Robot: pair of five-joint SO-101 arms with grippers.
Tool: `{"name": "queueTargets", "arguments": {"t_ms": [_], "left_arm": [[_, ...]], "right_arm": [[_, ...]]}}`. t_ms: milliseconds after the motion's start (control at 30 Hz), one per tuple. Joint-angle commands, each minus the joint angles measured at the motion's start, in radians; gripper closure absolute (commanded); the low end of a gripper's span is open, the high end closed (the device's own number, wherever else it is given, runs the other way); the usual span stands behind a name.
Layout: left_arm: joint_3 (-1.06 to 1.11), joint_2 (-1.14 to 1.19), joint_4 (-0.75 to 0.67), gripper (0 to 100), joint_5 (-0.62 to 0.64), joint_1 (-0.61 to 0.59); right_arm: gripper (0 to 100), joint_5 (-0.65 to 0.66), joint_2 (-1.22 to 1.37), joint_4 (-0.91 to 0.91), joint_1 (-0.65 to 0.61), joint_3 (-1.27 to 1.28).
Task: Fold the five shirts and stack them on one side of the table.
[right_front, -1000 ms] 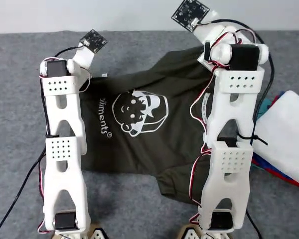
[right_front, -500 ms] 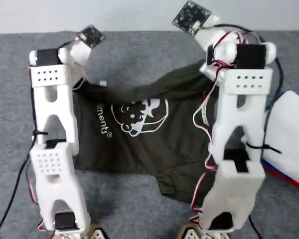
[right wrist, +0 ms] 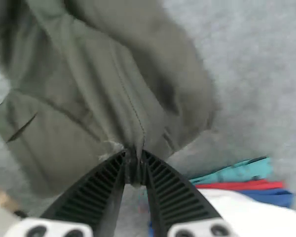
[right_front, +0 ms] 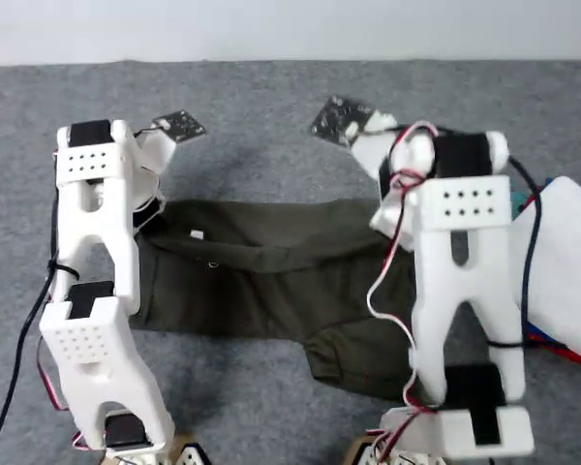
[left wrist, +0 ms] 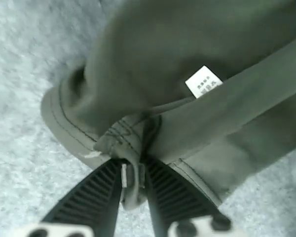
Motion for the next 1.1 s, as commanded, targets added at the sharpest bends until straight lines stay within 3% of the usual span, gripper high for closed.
{"name": "queueTargets", "arguments": {"t_ms": [0, 300, 700, 800, 1000, 1067], "left_arm": [[0.022, -0.080, 0.028, 99, -0.025, -0.005], [0.110, -0.083, 0.028, 99, -0.072, -0.005], [0.225, -0.081, 0.029, 98, -0.137, -0.040], [0.240, -0.078, 0.029, 94, -0.176, -0.066], [0.260, -0.084, 0.029, 80, -0.184, -0.138], [0.260, -0.084, 0.029, 80, -0.186, -0.150]], "right_arm": [[98.8, -0.009, -0.130, -0.016, -0.004, 0.118], [98.8, -0.005, -0.317, -0.125, -0.004, 0.423], [98.3, -0.003, -0.397, -0.117, 0.021, 0.585], [97.9, -0.003, -0.397, -0.101, 0.048, 0.586], [77.9, -0.006, -0.398, 0.038, 0.058, 0.583], [76.4, -0.005, -0.409, 0.042, 0.071, 0.582]]}}
